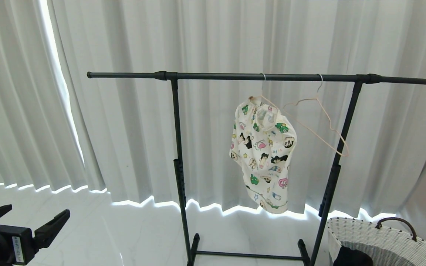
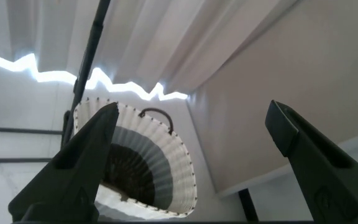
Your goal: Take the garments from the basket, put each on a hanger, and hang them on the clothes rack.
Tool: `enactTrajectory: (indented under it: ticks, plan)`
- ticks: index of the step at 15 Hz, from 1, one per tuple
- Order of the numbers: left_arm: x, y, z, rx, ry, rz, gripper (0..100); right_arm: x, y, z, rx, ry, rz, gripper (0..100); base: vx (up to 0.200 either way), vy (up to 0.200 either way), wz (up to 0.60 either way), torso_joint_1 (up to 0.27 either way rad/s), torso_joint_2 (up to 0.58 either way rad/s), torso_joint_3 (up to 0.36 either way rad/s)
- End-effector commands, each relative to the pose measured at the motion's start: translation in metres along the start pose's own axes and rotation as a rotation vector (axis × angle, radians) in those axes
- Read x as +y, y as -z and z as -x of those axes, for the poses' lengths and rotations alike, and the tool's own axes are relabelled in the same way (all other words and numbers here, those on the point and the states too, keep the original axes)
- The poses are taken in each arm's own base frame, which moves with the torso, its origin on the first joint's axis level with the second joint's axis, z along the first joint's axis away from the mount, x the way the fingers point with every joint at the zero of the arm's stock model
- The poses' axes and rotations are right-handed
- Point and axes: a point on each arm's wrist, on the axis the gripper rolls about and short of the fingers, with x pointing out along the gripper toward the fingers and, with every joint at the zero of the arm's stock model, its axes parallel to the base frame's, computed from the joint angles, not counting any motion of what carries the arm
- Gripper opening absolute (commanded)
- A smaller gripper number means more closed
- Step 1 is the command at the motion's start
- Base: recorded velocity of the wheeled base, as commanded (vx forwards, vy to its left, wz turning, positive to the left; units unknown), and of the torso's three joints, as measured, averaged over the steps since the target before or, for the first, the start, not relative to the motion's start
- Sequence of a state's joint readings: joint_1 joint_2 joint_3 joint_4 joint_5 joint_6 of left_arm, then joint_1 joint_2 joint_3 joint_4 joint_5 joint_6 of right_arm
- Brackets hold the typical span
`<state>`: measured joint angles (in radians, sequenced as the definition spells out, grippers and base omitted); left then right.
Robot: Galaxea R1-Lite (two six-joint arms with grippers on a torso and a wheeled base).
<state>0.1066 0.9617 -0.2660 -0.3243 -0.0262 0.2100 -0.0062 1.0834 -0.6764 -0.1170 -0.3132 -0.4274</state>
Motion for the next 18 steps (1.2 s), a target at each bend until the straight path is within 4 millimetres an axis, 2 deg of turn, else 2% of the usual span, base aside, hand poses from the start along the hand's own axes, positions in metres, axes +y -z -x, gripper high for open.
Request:
enactTrajectory:
  ticks: [1, 4, 10, 14, 18]
  plan:
    - [-0.003, 0.002, 0.000, 0.006, 0.024, -0.009, 100, 0.005, 0.009, -0.001, 0.026, -0.015, 0.011, 100, 0.000, 0.000, 0.00, -0.203, 0.49, 0.286]
    - [-0.008, -0.002, 0.005, -0.041, 0.069, -0.037, 100, 0.011, 0.020, -0.003, 0.047, -0.026, 0.018, 100, 0.000, 0.000, 0.00, -0.201, 0.49, 0.286]
    - [-0.008, -0.004, 0.006, -0.049, 0.070, -0.077, 100, 0.015, 0.028, -0.003, 0.053, -0.029, 0.021, 100, 0.000, 0.000, 0.00, -0.177, 0.47, 0.292]
    - [-0.009, -0.003, 0.005, -0.045, 0.073, -0.079, 100, 0.019, 0.036, -0.004, 0.035, -0.024, 0.024, 100, 0.000, 0.000, 0.00, -0.065, 0.18, 0.115]
    - [-0.009, -0.003, 0.005, -0.050, 0.078, -0.128, 100, 0.020, 0.039, -0.004, 0.032, -0.023, 0.029, 100, 0.000, -0.200, 0.00, -0.007, 0.02, 0.012]
